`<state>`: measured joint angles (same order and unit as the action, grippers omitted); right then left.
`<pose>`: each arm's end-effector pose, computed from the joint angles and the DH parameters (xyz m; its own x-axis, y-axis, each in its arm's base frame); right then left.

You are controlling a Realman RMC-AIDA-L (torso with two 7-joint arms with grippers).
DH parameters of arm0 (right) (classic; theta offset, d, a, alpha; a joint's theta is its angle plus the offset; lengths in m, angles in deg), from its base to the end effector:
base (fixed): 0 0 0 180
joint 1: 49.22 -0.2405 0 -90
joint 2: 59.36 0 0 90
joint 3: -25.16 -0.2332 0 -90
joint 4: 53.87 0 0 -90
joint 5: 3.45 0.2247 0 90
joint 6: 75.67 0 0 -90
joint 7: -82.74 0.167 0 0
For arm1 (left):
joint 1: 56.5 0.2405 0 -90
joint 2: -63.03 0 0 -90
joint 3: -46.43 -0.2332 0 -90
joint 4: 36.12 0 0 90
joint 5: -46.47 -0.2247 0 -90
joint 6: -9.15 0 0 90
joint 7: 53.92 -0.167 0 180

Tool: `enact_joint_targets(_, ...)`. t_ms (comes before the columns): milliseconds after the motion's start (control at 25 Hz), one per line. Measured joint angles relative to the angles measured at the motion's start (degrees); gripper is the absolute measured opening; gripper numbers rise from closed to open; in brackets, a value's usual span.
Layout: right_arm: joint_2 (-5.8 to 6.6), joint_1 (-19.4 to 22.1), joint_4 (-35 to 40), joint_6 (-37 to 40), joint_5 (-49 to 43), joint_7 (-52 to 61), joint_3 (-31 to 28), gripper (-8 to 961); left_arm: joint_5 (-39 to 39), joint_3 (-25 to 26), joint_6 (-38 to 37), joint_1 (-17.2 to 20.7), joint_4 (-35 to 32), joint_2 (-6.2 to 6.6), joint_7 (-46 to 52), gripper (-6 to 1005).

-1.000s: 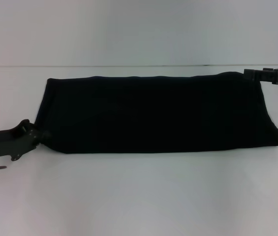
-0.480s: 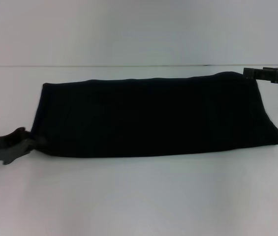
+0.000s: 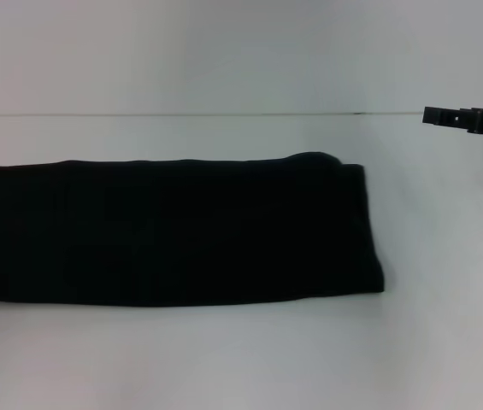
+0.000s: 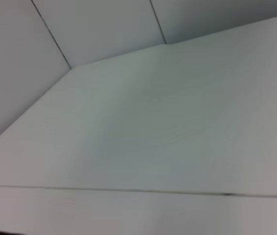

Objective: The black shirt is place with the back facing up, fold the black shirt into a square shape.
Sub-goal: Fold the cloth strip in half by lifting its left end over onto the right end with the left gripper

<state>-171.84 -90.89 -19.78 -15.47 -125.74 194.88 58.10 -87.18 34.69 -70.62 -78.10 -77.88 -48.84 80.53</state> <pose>0.2662 0.4534 0.0598 0.5061 -0.5934 -0.6259 -0.8612 -0.3872 -0.3293 -0.4013 0.3027 0.1094 -0.1638 0.6878 0.7072 0.9819 0.1829 0.0496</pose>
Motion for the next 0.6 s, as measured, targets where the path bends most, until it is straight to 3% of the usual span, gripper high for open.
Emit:
enact_joint_targets(160, -0.24, -0.15, 0.0, -1.26, 0.03, 0.01, 0.12, 820, -0.03, 1.61, -3.11, 0.09, -1.74, 0.91, -0.04, 81)
enact_joint_targets(320, -0.32, 0.03, -0.05, -1.57, 0.06, 0.01, -0.08, 821, 1.77, 1.57, -7.98, -3.37, -1.46, 1.98, -0.07, 90)
enact_joint_targets(480, 0.07, 0.86, 0.32, -2.12, 0.05, 0.02, -0.25, 821, 6.81, 0.29, -16.26, -11.94, 1.95, 2.62, -0.69, 99)
enact_joint_targets(600, 0.98, 1.97, 0.64, -2.16, 0.04, 0.26, -0.41, 821, 8.72, -3.1, -17.35, -20.46, 5.93, 1.01, -1.35, 106)
